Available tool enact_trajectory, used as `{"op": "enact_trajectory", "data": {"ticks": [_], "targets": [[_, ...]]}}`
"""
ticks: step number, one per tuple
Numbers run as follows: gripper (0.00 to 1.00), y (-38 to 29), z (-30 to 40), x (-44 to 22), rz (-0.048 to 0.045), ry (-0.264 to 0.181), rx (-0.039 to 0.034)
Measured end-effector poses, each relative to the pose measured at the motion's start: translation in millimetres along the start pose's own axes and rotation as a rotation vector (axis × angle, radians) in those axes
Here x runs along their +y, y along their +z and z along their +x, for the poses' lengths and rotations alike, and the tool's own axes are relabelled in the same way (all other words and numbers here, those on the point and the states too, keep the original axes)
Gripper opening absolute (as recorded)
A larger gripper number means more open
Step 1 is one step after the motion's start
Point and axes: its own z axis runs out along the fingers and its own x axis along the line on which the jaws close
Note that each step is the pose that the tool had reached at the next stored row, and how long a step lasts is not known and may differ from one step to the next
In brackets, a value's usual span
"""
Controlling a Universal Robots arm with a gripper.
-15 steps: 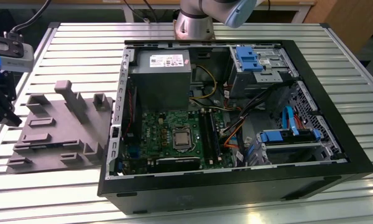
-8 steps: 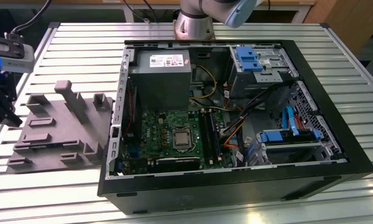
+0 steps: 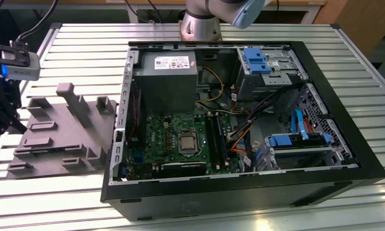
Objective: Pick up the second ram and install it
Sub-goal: 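Pick up the second ram and move it above second insertion slot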
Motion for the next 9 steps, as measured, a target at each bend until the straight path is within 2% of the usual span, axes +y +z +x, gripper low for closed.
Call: {"op": "enact_trajectory", "data": {"ticks": [9], "targets": [[0.11, 2.6, 0.1, -0.1, -0.0001, -0.001, 0.0000]]}}
